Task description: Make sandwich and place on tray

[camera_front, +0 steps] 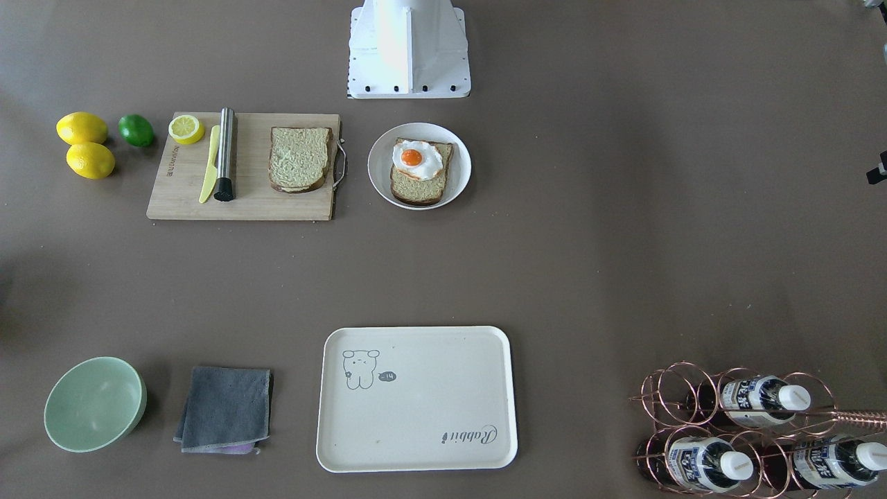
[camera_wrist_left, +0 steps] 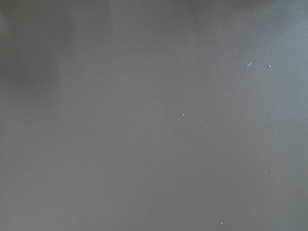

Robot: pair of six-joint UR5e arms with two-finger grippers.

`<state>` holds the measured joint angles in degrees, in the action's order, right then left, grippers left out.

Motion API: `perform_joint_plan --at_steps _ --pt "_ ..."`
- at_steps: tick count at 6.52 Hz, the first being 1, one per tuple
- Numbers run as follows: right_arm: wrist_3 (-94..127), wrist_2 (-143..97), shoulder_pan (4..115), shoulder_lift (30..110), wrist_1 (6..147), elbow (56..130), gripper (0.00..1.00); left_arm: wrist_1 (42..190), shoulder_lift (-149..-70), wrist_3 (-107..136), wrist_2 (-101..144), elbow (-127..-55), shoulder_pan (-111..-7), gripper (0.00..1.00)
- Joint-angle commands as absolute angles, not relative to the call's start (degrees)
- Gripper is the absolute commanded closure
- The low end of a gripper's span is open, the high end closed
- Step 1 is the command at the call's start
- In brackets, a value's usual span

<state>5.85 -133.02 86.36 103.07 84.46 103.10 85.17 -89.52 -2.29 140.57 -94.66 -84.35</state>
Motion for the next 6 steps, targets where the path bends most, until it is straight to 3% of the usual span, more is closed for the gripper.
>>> perform_joint_plan --at_steps 1,6 --pt "5.89 -133.07 85.25 100.3 88.31 103.88 0.0 83.67 -91.39 -2.11 140.71 -96.41 -84.02 0.02" --pt "6.77 -136.31 85.08 96.51 88.78 108.8 0.0 84.63 -103.43 -1.93 149.93 -98.34 -77.71 0.02"
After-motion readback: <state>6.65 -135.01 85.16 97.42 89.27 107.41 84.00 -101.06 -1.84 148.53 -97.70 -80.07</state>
